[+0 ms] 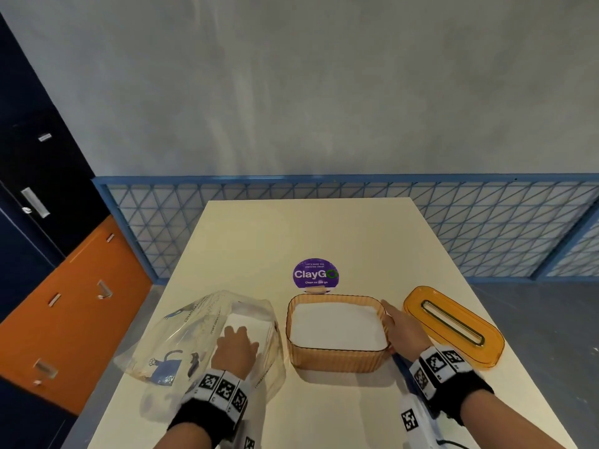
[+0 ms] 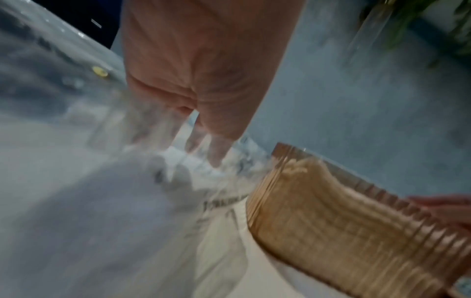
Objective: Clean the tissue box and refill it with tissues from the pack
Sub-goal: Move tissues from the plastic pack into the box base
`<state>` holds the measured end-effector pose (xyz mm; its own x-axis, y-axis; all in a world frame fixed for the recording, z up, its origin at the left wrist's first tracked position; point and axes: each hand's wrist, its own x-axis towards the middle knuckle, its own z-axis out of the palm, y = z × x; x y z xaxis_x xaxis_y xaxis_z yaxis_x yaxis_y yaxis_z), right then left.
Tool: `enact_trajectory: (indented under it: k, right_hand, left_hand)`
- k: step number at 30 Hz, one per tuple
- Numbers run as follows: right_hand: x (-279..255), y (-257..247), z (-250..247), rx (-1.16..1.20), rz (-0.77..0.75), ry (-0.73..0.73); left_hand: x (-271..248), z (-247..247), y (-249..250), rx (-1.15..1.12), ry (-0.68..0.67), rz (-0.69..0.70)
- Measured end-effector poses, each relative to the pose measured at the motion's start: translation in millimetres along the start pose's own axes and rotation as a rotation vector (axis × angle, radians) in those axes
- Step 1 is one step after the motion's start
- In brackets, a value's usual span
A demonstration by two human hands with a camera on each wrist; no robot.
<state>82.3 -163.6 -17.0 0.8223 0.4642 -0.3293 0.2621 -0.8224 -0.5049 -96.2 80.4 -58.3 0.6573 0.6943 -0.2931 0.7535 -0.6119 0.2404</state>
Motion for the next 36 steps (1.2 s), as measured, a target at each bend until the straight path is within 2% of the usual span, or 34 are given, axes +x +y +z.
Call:
enact_trajectory:
  k: [4, 12, 24, 31, 36]
  right_hand:
    - [-1.5, 1.2, 0.8, 0.021, 0.004, 0.000]
    - [2.0, 3.0, 4.4, -0.027, -0.012, 0.014]
    - [5.9, 3.3, 8.6, -0.041, 0.008, 0.020]
    - [6.4, 6.6, 11.6, -0.012, 0.022, 0.018]
    - [5.3, 5.7, 10.2, -0.005, 0.028, 0.030]
  left_hand:
    - [-2.7, 14.7, 5.8, 0.100, -0.011, -0.048]
    - [4.1, 23.1, 17.9, 0.110, 0.058, -0.114]
    - [1.5, 25.1, 19.1, 0.182, 0.044, -0.083]
    - [-4.1, 28.0, 19.5, 0.385, 0.003, 0.019]
    - [-3.1, 28.8, 17.5, 0.396, 0.047, 0.032]
